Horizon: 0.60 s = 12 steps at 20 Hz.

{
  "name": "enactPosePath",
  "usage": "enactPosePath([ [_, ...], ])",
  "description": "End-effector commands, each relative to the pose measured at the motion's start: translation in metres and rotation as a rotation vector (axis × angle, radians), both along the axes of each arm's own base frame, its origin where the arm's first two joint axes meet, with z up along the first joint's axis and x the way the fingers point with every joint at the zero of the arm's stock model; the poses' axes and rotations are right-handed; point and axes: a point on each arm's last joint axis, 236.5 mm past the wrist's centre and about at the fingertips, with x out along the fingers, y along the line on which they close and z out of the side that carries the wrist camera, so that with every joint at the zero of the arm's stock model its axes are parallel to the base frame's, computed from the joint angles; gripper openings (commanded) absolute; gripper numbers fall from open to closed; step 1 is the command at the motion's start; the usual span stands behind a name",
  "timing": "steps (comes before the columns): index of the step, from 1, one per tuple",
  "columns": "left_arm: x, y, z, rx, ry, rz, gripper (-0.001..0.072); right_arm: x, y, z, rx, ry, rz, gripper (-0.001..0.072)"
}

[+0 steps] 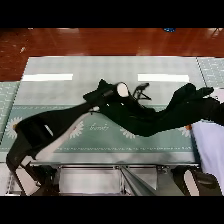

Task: Fold the shirts.

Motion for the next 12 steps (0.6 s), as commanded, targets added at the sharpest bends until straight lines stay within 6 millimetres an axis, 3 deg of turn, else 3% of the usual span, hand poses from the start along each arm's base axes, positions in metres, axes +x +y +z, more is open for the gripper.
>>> enactPosePath([
  [1,0.057,0.062,0.029,0.001,-0.001,0.067,0.0017,0.005,0.005,0.003,0.034,-0.007,0.007,0.0026],
  [4,0.117,0.157,0.072,0.052,-0.134,0.223,0.0018,0.029,0.032,0.006,0.135,-0.017,0.086,0.0026],
  [6,0.138,0.235,0.101,0.111,-0.245,0.357,0.0019,0.055,0.059,0.001,0.175,-0.017,0.136,0.0026],
  [9,0.126,0.328,0.141,0.141,-0.372,0.516,0.0018,0.099,0.121,-0.023,0.220,0.018,0.210,0.0026],
  [12,0.084,0.377,0.173,0.138,-0.470,0.645,0.0018,0.144,0.182,-0.057,0.203,0.087,0.286,0.0026],
])
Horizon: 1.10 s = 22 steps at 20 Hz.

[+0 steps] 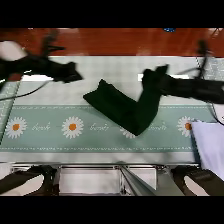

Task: Fold the shirts.

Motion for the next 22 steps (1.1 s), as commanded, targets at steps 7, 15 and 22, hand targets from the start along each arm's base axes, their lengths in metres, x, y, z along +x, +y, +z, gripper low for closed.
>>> enactPosePath([
  [7,-0.108,0.059,0.034,0.012,-0.212,0.173,0.0018,0.102,0.156,-0.095,0.064,0.172,0.171,0.0026],
  [15,-0.094,0.063,0.002,0.009,-0.139,0.203,0.0018,0.061,0.190,-0.123,0.068,0.299,0.351,0.0409],
  [22,-0.057,0.102,0.027,0.009,-0.219,0.352,0.0018,0.045,0.078,-0.040,-0.090,0.232,0.394,0.0406],
])
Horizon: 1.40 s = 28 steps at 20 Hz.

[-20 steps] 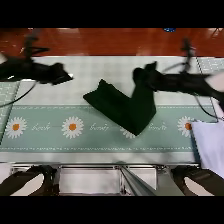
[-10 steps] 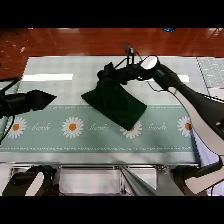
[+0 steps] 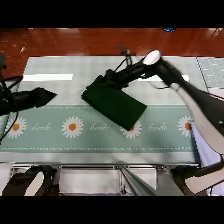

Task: Fold the shirts.

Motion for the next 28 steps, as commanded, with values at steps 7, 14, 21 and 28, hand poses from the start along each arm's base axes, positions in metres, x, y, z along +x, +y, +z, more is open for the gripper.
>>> enactPosePath([
  [7,-0.003,0.045,0.070,0.042,-0.181,0.141,0.0018,-0.062,-0.286,0.054,-0.644,-0.287,-0.667,0.0407],
  [14,-0.019,0.008,0.014,0.011,-0.057,0.025,0.0018,-0.118,-0.223,-0.106,-0.289,0.127,-0.802,0.0407],
  [21,-0.030,-0.008,-0.011,-0.005,0.006,-0.022,0.0018,-0.104,-0.172,-0.155,-0.118,0.322,-0.744,0.0414],
  [28,-0.027,-0.008,-0.016,-0.011,0.024,-0.021,0.0018,-0.092,-0.148,-0.166,-0.048,0.386,-0.684,0.0414],
])
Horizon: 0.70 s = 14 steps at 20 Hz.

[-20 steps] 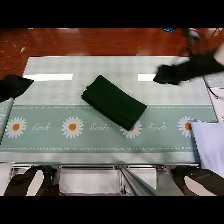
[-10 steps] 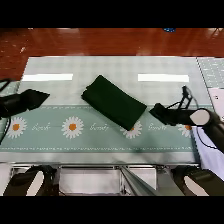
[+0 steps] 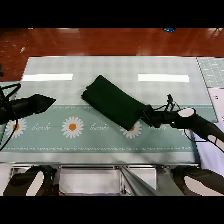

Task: Fold the shirts.

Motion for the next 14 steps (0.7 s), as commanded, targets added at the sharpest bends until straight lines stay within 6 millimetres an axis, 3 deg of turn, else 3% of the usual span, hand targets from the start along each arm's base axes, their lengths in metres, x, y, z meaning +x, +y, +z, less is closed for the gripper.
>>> enactPosePath([
  [1,0.002,0.000,-0.003,-0.002,0.011,0.001,0.0018,0.011,0.017,-0.003,0.036,0.001,0.044,0.0413],
  [3,0.004,0.001,-0.003,-0.002,0.005,0.008,0.0018,0.017,0.041,-0.001,0.045,-0.005,0.105,0.0388],
  [4,0.005,0.001,-0.002,-0.002,0.001,0.011,0.0018,0.018,0.057,0.002,0.054,-0.011,0.149,0.0285],
  [5,0.005,0.001,-0.002,-0.002,0.001,0.011,0.0018,0.023,0.071,0.008,0.055,-0.046,0.206,0.0092],
  [6,0.005,0.001,-0.002,-0.002,0.001,0.011,0.0018,0.028,0.083,0.018,0.056,-0.095,0.257,0.0027],
  [10,0.005,0.002,-0.002,-0.001,0.000,0.011,0.0018,0.065,0.110,0.082,0.043,-0.278,0.389,0.0026],
  [14,0.007,0.002,-0.004,-0.003,0.004,0.015,0.0018,0.124,0.082,0.174,-0.049,-0.421,0.395,0.0026],
])
